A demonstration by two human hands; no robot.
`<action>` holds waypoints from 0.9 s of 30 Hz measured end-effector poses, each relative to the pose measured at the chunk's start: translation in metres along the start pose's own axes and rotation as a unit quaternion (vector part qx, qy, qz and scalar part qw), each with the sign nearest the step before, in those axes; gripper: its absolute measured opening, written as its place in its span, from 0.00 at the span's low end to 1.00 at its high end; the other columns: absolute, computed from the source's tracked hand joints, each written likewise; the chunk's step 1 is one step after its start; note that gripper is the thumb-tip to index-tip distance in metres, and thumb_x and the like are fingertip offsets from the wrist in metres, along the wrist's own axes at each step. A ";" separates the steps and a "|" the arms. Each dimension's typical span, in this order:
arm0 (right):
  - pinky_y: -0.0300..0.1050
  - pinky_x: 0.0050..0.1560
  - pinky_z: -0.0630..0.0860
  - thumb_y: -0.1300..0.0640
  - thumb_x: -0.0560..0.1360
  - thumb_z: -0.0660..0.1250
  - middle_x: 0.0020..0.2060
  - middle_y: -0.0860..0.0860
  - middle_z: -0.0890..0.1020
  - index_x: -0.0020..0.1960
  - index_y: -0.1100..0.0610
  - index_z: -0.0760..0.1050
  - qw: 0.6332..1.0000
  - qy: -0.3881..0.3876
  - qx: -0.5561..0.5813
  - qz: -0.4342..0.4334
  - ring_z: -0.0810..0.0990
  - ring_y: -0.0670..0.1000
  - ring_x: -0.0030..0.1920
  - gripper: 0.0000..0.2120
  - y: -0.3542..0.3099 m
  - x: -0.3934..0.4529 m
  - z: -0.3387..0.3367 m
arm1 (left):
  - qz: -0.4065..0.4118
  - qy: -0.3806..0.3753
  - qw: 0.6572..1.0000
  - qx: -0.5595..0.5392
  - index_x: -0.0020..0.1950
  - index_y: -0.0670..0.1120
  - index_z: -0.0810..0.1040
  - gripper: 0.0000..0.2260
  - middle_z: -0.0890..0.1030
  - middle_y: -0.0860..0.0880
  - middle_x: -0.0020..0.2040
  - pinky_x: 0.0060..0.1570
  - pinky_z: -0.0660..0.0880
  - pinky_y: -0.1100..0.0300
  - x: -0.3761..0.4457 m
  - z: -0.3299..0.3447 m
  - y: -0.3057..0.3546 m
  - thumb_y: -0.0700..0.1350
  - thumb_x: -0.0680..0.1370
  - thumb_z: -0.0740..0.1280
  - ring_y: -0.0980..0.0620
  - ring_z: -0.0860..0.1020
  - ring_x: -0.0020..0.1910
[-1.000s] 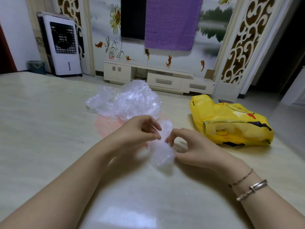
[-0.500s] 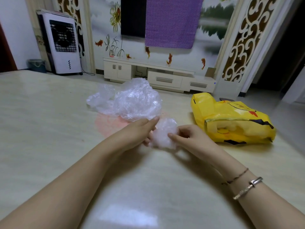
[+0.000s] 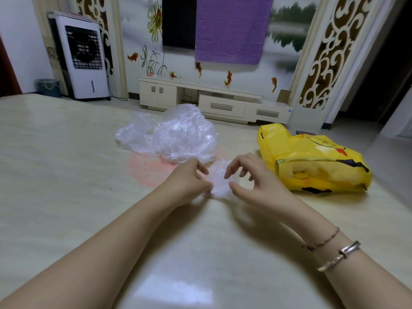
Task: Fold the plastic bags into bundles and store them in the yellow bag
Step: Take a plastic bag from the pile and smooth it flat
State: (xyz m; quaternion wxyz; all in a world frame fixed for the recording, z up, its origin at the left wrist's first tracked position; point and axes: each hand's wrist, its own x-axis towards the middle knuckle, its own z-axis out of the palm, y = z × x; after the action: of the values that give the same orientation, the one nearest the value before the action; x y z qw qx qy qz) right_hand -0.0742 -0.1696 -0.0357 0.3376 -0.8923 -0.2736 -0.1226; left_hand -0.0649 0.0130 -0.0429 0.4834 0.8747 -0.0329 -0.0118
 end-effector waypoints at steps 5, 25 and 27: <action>0.39 0.58 0.68 0.41 0.69 0.67 0.53 0.40 0.72 0.56 0.44 0.72 0.992 -0.083 -0.096 0.010 0.70 0.44 0.57 0.17 0.002 -0.005 0.001 | -0.017 -0.011 0.999 -0.026 0.57 0.47 0.74 0.13 0.82 0.49 0.41 0.33 0.71 0.65 -0.001 -0.005 0.003 0.41 0.74 0.70 0.54 0.75 0.31; 0.44 0.40 0.69 0.59 0.76 0.68 0.34 0.55 0.80 0.47 0.58 0.73 0.956 0.016 0.220 0.192 0.75 0.51 0.37 0.05 0.006 0.010 0.004 | -0.022 -0.055 0.994 -0.090 0.47 0.47 0.77 0.03 0.74 0.49 0.34 0.22 0.61 0.68 -0.007 -0.011 0.006 0.41 0.76 0.69 0.58 0.69 0.19; 0.38 0.34 0.69 0.58 0.76 0.68 0.31 0.54 0.79 0.46 0.59 0.74 0.953 0.037 0.208 0.216 0.75 0.47 0.30 0.06 0.009 0.013 0.008 | -0.038 -0.041 0.994 -0.098 0.46 0.47 0.77 0.02 0.76 0.47 0.37 0.22 0.62 0.68 -0.004 -0.009 0.004 0.42 0.77 0.69 0.56 0.71 0.21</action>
State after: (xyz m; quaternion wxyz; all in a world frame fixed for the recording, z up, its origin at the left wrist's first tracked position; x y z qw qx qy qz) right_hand -0.0581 -0.1641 -0.0411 0.5443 -0.8348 -0.0806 -0.0203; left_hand -0.0690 0.0187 -0.0348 0.5640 0.8227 -0.0177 -0.0694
